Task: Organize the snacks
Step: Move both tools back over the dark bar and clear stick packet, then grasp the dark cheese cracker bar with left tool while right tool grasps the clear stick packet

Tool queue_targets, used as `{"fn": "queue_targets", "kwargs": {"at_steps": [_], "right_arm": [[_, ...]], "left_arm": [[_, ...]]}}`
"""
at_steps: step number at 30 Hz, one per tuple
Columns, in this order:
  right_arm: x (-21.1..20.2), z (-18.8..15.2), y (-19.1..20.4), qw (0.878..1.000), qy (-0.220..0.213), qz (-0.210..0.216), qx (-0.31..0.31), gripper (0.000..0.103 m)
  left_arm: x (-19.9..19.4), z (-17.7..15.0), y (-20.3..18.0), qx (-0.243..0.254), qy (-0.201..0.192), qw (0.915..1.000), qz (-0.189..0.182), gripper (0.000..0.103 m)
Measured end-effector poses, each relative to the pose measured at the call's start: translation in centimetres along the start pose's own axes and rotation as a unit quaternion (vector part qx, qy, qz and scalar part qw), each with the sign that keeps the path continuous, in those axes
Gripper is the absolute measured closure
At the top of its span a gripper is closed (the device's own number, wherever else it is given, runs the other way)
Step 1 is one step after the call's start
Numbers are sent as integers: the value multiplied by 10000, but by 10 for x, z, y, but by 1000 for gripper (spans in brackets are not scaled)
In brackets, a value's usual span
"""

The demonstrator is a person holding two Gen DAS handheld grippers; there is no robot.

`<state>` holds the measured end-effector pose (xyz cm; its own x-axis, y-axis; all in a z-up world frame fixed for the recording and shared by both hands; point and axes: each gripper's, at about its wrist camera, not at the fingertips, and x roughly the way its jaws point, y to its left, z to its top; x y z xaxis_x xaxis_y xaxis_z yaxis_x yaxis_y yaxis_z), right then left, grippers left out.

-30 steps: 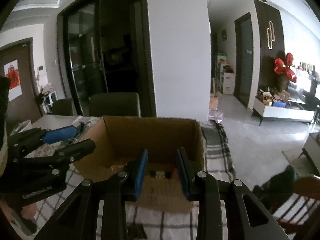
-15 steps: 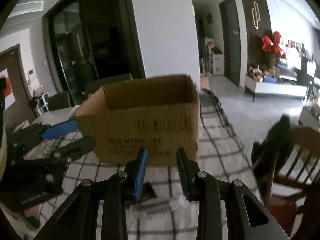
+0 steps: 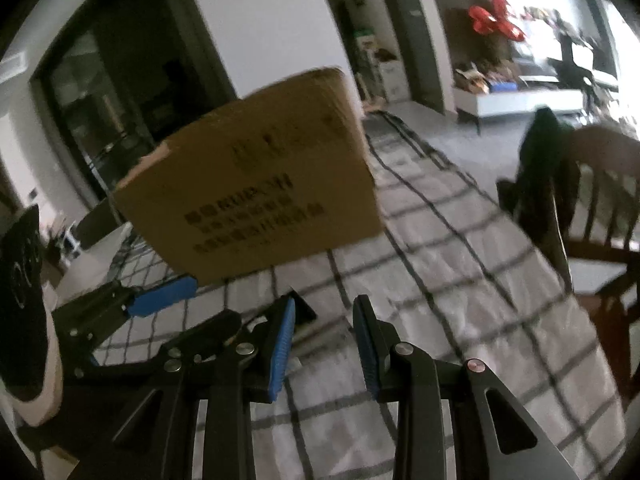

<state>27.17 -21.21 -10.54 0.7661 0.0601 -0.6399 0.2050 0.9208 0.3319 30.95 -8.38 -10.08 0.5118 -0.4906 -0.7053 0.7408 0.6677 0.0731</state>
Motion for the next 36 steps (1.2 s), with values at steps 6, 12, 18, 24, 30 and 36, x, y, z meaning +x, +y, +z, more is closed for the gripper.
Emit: {"fn": "queue_targets", "kwargs": {"at_steps": [6,12,18,24,30,36], "right_arm": [[11,-10,-2,9996,123,2,242,72],[17,-17,-4,9986,145,25,502,72],[21,-19,-7,9972,231,38,710,72],[21,-20,-6,9975,212,30,671,72],[22,-20,-5,9976,214,17,654,72],[16,-19,-7,9953,32,-62,971,54]], "left_arm": [[20,-8,1,50,189,9995,-230,61],[33,-8,0,237,372,9986,-278,65],[41,-7,2,186,445,9984,-308,65],[44,-6,1,165,475,9983,-285,70],[39,-5,5,-70,444,9987,-227,70],[8,1,18,-445,134,9987,223,70]]}}
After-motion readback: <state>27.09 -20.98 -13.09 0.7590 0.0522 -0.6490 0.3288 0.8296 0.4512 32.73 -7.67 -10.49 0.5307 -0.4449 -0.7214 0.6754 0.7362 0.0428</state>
